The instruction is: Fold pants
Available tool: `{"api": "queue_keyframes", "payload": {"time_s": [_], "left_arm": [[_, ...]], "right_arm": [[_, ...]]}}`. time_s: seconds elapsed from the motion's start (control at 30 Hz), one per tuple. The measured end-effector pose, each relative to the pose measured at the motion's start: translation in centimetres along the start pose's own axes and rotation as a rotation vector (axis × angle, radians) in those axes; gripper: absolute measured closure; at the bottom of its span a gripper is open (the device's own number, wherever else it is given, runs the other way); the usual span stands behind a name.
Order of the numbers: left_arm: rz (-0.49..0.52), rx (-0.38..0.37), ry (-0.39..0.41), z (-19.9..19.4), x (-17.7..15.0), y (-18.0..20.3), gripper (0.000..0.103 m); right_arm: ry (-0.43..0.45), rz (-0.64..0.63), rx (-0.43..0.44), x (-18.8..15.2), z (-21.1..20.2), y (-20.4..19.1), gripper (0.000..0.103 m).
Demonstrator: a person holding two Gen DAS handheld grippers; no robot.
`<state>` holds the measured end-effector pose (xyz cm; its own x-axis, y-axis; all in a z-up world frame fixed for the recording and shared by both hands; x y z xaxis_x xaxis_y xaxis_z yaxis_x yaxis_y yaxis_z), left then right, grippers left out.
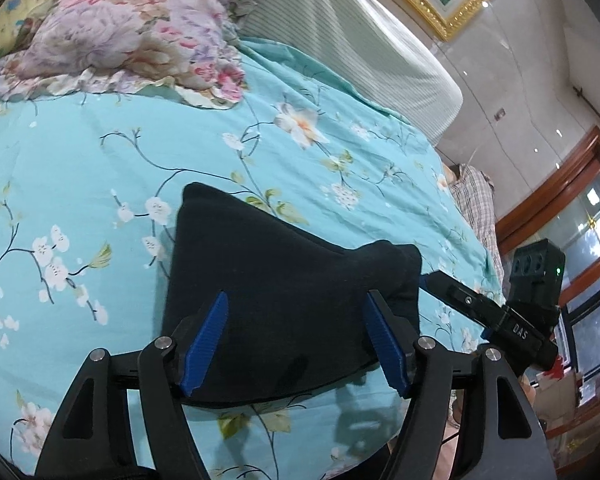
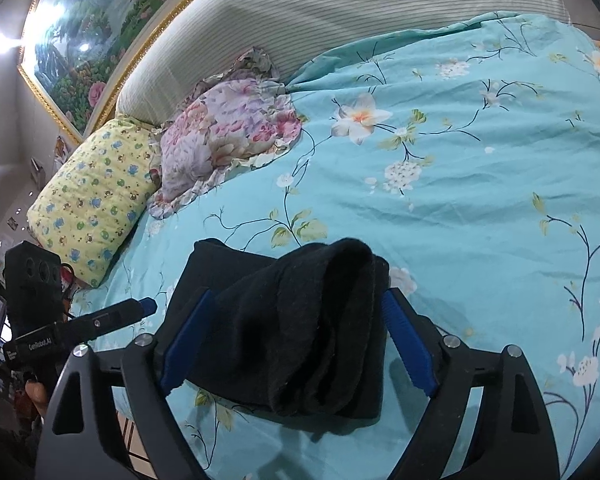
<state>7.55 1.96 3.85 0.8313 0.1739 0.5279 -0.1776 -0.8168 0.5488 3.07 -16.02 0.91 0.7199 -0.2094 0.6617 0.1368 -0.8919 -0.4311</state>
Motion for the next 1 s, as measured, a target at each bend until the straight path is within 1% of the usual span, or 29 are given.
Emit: {"api": "queue_keyframes", "payload": {"time_s": [0.37,0.53,0.7,0.83,1.0], "left_arm": [[-0.04,0.022,-0.017,0.5,-0.2,-2.2,0.029],[-0.05,0.052,-0.027,1.2,0.0,-3.0,0.029],[-0.075,0.061,-0.046,2.2,0.2,-3.9,0.029],[-0.078,0.086,-0.06,3.2,0.4,-4.5,0.029],[-0.092,0.088,-0.086,4.6,0.5,-5.1,0.029]], "right_arm": [[-0.025,0.06,-0.009,-2.0,0.3,0.5,0.017],[-0.048,0.092,-0.001,-2.7,0.9,0.9,0.017],[-0.073,0.102,-0.008,-3.1,1.8,1.1,0.017],[-0.089,0.112,-0.017,-3.4,2.4,1.4,0.017],[-0.099,0.129,-0.021,-3.5,2.9,2.0,0.017]]}}
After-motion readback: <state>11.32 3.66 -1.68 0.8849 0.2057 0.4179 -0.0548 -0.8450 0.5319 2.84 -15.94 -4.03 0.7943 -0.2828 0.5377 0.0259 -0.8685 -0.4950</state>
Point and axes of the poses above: each gripper's, at about its wrist camera, not at the fingertips, and z roughly the way its jaws point, y to its right, x to its top, the point moved 5 cm from there along z, roughly the way its jaws point, and after that the axes turned 4 degrees about -x, right-handed, at the moved point
